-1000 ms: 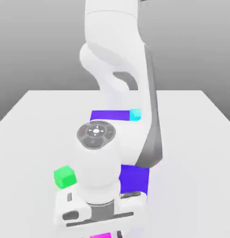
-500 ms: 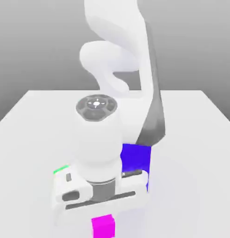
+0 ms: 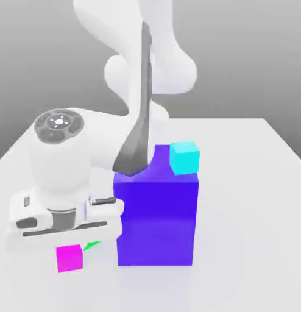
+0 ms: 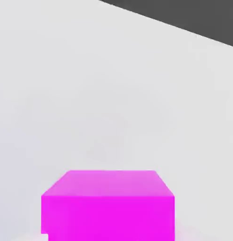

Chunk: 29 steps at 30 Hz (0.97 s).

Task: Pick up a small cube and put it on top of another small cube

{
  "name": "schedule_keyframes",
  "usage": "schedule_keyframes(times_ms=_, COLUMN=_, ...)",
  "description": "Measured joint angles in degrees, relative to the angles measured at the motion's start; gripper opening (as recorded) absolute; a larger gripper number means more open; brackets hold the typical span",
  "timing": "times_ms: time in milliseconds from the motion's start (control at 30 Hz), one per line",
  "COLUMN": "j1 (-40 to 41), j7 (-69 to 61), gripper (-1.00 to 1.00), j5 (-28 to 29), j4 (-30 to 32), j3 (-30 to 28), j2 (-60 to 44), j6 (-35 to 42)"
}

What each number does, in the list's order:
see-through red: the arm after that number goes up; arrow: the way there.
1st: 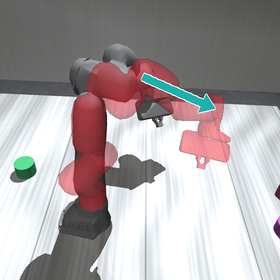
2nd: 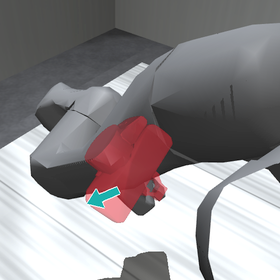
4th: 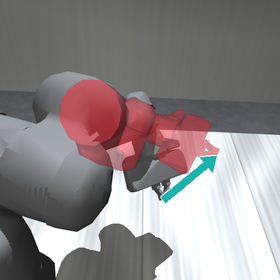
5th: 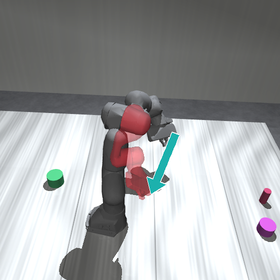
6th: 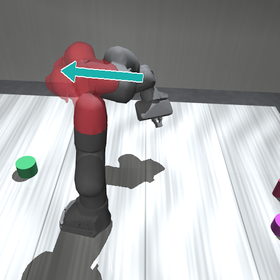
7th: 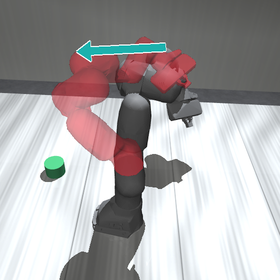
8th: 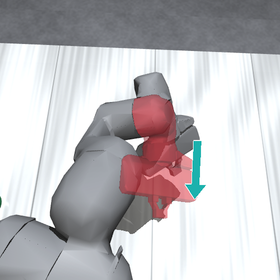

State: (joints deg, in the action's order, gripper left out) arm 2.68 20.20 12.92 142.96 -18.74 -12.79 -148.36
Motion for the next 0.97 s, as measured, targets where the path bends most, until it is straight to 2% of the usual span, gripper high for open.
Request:
schedule_keyframes(times_ms=133, j1=0.02, j7=11.00, gripper=-1.00, j5=3.06, j4=5.17, j3=-3.60, j2=4.87, j6=0.17)
schedule_keyframes(times_ms=267, j1=0.87, j7=24.40, gripper=-1.00, j5=3.61, j4=10.14, j3=-5.11, j2=10.11, j6=-0.04)
schedule_keyframes(times_ms=567, j1=4.93, j7=54.61, gripper=-1.00, j5=0.09, j4=22.09, j3=-4.13, j2=23.78, j6=-3.37)
schedule_keyframes(times_ms=633, j1=4.86, j7=56.16, gripper=-1.00, j5=-1.18, j4=23.46, j3=-4.24, j2=24.77, j6=-5.94)
schedule_keyframes(times_ms=733, j1=3.29, j7=54.32, gripper=-1.00, j5=-4.90, j4=23.71, j3=-4.99, j2=19.77, j6=-11.69)
schedule_keyframes(times_ms=833, j1=1.88, j7=48.99, gripper=-1.00, j5=-12.77, j4=23.54, j3=-4.30, j2=13.27, j6=-17.72)
schedule_keyframes(times_ms=867, j1=2.30, j7=46.70, gripper=1.00, j5=-16.06, j4=23.44, j3=-2.91, j2=11.32, j6=-19.41)
schedule_keyframes(times_ms=967, j1=2.01, j7=46.71, gripper=1.00, j5=-16.05, j4=23.44, j3=-2.89, j2=11.32, j6=-19.42)
